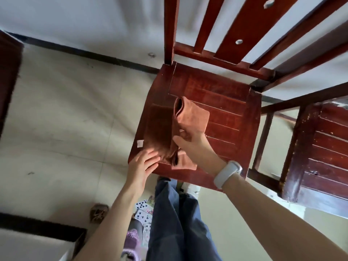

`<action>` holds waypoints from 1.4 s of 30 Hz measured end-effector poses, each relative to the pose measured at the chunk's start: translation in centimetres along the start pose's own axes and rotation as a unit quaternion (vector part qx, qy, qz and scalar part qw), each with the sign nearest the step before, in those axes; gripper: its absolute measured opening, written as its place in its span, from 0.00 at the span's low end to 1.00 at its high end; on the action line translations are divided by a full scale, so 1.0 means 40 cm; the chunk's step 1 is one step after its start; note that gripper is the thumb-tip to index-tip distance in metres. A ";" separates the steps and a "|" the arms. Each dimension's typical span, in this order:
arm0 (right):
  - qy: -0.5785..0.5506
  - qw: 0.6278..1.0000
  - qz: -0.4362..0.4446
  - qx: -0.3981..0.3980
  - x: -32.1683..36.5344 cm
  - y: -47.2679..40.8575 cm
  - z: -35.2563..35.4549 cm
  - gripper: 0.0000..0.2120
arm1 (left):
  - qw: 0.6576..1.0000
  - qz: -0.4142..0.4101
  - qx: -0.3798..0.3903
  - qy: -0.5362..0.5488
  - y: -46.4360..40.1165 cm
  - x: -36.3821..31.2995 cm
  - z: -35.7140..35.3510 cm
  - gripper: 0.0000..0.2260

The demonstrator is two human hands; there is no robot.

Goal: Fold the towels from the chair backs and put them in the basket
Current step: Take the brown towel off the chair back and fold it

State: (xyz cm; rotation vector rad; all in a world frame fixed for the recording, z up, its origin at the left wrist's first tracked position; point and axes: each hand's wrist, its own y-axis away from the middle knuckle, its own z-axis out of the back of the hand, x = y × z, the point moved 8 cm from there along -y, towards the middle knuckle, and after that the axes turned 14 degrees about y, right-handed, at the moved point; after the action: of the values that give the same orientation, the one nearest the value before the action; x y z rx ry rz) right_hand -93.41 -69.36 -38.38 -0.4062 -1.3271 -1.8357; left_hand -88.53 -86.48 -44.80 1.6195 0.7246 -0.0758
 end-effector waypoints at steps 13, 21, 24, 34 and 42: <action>0.503 0.857 0.057 -0.096 0.031 -0.204 0.027 0.21 | 0.913 -0.225 -0.101 -0.324 -0.016 -0.071 0.003 0.12; 0.463 0.870 0.137 -0.100 0.090 -0.219 -0.013 0.14 | 0.925 -0.239 -0.166 -0.244 -0.008 -0.069 0.072 0.08; 0.470 0.869 0.119 -0.096 0.087 -0.229 -0.027 0.16 | 0.921 -0.229 -0.178 -0.262 -0.015 -0.075 0.083 0.08; 0.578 0.742 0.253 -0.227 0.008 -0.048 -0.076 0.21 | 0.607 -0.452 0.026 -0.653 -0.017 -0.101 -0.127 0.22; 0.581 0.773 0.195 -0.164 -0.144 -0.083 -0.100 0.24 | 0.517 -0.414 0.081 -0.745 -0.128 -0.054 -0.110 0.30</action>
State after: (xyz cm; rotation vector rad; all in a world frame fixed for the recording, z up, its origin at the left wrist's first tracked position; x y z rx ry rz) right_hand -91.62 -70.13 -45.86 0.2833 -0.0435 -1.4577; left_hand -94.33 -83.34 -47.43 0.6339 -0.0411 -2.0176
